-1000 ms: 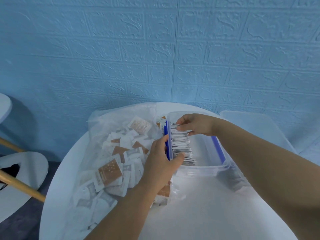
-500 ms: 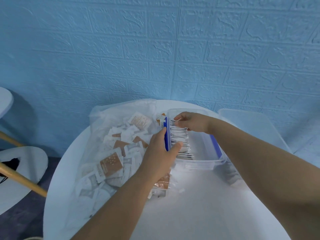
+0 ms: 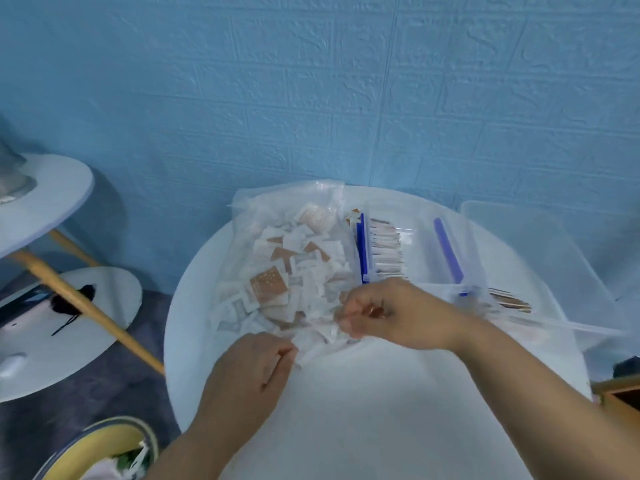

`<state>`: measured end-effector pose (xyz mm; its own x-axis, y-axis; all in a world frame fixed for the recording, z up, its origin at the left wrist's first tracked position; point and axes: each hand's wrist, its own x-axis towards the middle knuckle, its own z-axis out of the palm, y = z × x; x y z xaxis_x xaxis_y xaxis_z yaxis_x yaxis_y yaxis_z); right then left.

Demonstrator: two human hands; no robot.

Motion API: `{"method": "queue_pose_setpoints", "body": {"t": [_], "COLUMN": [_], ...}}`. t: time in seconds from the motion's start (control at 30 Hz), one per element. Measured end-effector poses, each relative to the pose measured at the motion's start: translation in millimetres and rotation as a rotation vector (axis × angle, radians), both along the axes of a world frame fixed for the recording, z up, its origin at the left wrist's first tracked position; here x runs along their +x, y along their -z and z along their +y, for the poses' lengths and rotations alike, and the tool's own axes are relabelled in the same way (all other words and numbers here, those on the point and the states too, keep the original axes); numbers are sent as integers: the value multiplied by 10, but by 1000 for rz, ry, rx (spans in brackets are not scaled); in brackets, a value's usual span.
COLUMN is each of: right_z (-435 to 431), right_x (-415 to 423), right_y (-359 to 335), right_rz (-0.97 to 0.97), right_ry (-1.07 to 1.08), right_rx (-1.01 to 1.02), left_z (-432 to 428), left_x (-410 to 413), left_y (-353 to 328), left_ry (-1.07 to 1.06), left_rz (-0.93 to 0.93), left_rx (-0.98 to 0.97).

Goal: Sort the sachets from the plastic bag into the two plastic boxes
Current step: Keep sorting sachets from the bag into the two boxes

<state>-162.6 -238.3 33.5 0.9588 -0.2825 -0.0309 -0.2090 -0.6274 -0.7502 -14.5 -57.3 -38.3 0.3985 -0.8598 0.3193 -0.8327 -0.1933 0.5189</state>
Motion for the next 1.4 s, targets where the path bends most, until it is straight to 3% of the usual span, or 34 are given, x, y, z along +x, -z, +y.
{"method": "queue_pose_setpoints", "body": {"t": [0.07,0.23,0.47,0.63,0.77,0.97,1.07,1.17,1.27,1.4], "right_z": [173,217,272,402,463,445,412,374,364,366], "right_x": [-12,22,69,51,31,-102,-148,-159,-131,-112], "right_y": [189,503,534,764,895,777,667,663,692,801], "right_rz": [-12,-126,-224,-61,31,-21,-79,-211,-143,-87], "right_ry": [-50,3,248,250,221,145,235,361,418,444], "right_rx": [-141,-444,-651,-611,-681,-555,-467,-590,-714,-678], "left_z": [65,-45,-281,-308,-325,-196,-166,-173,-220,-288], "left_x": [68,134,296,275,267,240,247,274,271,227], "left_y": [124,-16,-105,31,79,125,110,102,106,126], "left_ry": [51,5,-12,-18,0,147,211,148,55,20], "left_rz": [-142,-227,-158,-331,-332,-338,-334,-320,-341,-371], "left_rx": [52,40,50,110,110,35,-18,-26,90,136]}}
